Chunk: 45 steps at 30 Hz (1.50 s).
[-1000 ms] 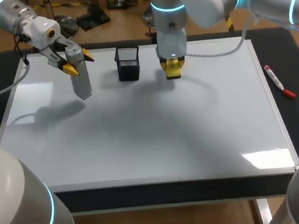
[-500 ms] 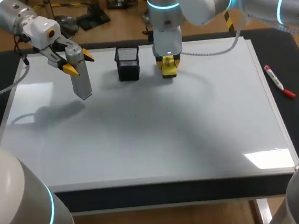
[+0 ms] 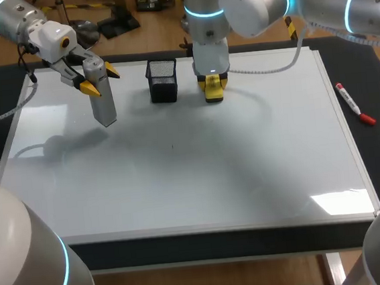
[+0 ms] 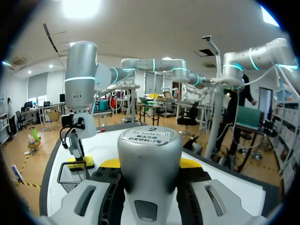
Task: Pick up the inspection probe, press it on each red-marked spot on the whiteboard one by one, put down the probe, pick up the eraser, and wipe off all the red marks.
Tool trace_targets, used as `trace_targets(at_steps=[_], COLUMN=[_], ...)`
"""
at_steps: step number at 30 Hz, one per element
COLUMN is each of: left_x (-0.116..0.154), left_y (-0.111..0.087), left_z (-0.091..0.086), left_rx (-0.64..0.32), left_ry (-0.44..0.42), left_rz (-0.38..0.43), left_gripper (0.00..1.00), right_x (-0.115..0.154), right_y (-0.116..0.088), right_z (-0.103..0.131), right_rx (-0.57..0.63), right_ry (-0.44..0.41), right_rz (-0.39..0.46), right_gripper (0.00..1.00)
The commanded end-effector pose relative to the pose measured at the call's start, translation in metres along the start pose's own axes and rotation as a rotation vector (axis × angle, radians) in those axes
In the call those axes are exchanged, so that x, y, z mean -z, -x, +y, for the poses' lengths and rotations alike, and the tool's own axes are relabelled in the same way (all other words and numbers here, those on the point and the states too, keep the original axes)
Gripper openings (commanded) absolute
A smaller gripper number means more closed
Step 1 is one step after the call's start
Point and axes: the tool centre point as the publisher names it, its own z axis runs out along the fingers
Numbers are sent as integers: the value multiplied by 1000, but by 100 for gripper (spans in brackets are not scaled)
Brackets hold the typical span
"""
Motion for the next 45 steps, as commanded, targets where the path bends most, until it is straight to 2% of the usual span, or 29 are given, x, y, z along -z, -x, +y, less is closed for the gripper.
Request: trace_targets(at_steps=[1,6,7,8,9,11,13,14,26,31,41,45], left_x=[2,2,2,2,2,2,2,2,2,2,2,2], left_y=[1,1,1,1,1,1,1,1,1,1,1,1], left_z=[0,0,0,0,0,0,0,0,0,0,0,0], left_rx=[-1,-1,-1,-1,-1,-1,-1,-1,-1,-1,-1,-1], left_ry=[-1,-1,-1,-1,-1,-1,-1,-1,-1,-1,-1,-1], left_rz=[5,5,5,5,5,5,5,5,5,5,5,5], left_gripper=[0,0,0,0,0,0,0,0,0,0,0,0], right_x=[-4,-5,-5,-5,-5,-5,-4,-2,30,49,96,118], right_y=[1,-1,-1,-2,-2,-2,-4,-5,-41,-52,-62,-63], right_z=[-4,-4,-4,-4,-4,-4,-3,-3,-3,-6,-16,-20], right_rx=[-3,-12,-18,-24,-24,-29,-40,-50,-340,-533,-828,-919], right_ry=[-4,-12,-14,-16,-16,-13,-17,-20,-51,-38,1,16], right_rz=[14,15,14,19,19,6,5,2,-45,-130,-232,-232], right_gripper=[0,0,8,32,45,60,97,100,100,100,100,100])
